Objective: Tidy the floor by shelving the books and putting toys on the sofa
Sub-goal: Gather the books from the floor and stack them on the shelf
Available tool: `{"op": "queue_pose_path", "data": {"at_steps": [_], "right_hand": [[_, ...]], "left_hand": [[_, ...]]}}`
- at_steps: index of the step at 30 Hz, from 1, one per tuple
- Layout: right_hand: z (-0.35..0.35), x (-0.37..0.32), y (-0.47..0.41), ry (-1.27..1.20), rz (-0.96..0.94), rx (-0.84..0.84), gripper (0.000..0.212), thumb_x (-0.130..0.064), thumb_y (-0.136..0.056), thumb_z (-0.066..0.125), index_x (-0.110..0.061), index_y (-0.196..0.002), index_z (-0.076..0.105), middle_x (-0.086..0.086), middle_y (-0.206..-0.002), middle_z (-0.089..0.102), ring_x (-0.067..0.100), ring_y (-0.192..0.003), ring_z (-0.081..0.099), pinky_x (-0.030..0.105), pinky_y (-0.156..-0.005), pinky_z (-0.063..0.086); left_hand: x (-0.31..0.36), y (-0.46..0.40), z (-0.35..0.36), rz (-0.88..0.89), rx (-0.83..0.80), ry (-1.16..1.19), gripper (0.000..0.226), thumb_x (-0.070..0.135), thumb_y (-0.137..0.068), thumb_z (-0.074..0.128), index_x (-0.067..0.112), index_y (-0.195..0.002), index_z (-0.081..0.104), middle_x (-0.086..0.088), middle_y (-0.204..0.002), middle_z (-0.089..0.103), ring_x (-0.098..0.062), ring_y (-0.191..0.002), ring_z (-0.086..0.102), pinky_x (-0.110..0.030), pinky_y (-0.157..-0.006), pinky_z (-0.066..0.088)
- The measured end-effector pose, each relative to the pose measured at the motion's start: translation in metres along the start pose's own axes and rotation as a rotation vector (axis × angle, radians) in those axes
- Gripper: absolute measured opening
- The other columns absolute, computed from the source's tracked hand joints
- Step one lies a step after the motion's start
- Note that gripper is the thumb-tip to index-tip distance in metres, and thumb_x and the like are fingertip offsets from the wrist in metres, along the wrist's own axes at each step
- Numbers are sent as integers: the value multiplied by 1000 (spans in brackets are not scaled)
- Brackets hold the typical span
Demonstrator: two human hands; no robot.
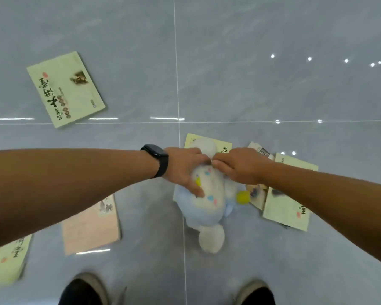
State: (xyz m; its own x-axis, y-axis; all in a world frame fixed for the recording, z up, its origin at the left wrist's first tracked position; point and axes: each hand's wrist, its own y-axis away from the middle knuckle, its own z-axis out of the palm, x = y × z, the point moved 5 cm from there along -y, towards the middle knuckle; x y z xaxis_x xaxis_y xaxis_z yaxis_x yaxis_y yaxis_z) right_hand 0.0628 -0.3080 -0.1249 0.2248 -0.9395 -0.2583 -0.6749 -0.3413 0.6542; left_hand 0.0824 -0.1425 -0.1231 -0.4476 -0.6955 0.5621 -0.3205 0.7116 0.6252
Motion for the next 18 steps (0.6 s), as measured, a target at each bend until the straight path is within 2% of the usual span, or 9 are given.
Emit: {"op": "queue_pose_path", "data": {"at_steps": [3, 5, 7, 9, 11, 13, 15, 16, 18], "right_hand": [[25, -7, -10, -75, -23, -120, 33, -52, -105, 34, -31, -92, 56, -11, -77, 57, 17, -88, 55, 33, -80, 41], [49, -20, 1, -56, -66, -265, 40, -54, -104, 37, -26, -93, 63, -11, -79, 61, 15, -87, 55, 32, -81, 42], [70, -31, 23, -45, -55, -403, 46, -60, -102, 37, -26, -102, 68, -9, -90, 71, 14, -94, 61, 34, -89, 48], [80, -42, 40, -97, -69, -500, 45, -60, -101, 39, -26, -109, 69, -9, -94, 74, 11, -95, 63, 35, -95, 48], [87, -48, 51, -80, -70, -526, 41, -57, -101, 42, -27, -112, 68, -8, -97, 74, 10, -92, 62, 34, -93, 49], [91, -42, 52, 32, -77, -426, 36, -51, -102, 42, -25, -114, 65, -4, -105, 69, 14, -93, 60, 35, -87, 51], [83, -20, 44, 137, -36, -214, 31, -45, -102, 43, -26, -122, 59, -3, -118, 59, 19, -105, 57, 39, -86, 52], [74, -4, 40, 183, 4, -93, 34, -44, -100, 46, -27, -128, 54, -2, -126, 53, 21, -111, 53, 41, -87, 53], [59, 29, 34, 260, 129, 69, 56, -50, -94, 58, -26, -141, 41, 2, -140, 40, 26, -122, 47, 44, -91, 54]], "left_hand": [[6, -3, 14, 44, -139, -13, 84, 73, -63, 80, 34, -132, 52, 16, -114, 59, -10, -102, 59, -30, -93, 49], [8, 9, 38, 20, -303, -1, 77, 67, -71, 78, 31, -134, 52, 14, -116, 60, -11, -103, 57, -27, -90, 47], [17, 30, 67, 5, -430, -27, 68, 60, -82, 73, 27, -137, 52, 9, -122, 62, -12, -103, 55, -25, -85, 44], [20, 48, 86, 14, -420, -65, 56, 51, -91, 67, 25, -138, 52, 5, -125, 63, -14, -103, 55, -27, -86, 44], [13, 56, 94, -27, -303, -75, 49, 46, -94, 62, 27, -138, 50, 6, -127, 59, -17, -109, 57, -33, -91, 48], [-7, 56, 96, -151, -112, 6, 48, 43, -93, 62, 27, -136, 47, 5, -128, 53, -18, -108, 57, -37, -91, 51], [-33, 47, 87, -333, 89, 194, 55, 44, -89, 68, 22, -133, 44, 1, -125, 50, -20, -101, 59, -40, -89, 55], [-45, 42, 81, -430, 155, 288, 61, 46, -86, 71, 20, -133, 41, -1, -120, 51, -20, -98, 59, -39, -86, 56], [-57, 34, 75, -597, 215, 411, 75, 52, -82, 75, 15, -134, 36, -2, -109, 55, -19, -93, 60, -36, -80, 56]]}}
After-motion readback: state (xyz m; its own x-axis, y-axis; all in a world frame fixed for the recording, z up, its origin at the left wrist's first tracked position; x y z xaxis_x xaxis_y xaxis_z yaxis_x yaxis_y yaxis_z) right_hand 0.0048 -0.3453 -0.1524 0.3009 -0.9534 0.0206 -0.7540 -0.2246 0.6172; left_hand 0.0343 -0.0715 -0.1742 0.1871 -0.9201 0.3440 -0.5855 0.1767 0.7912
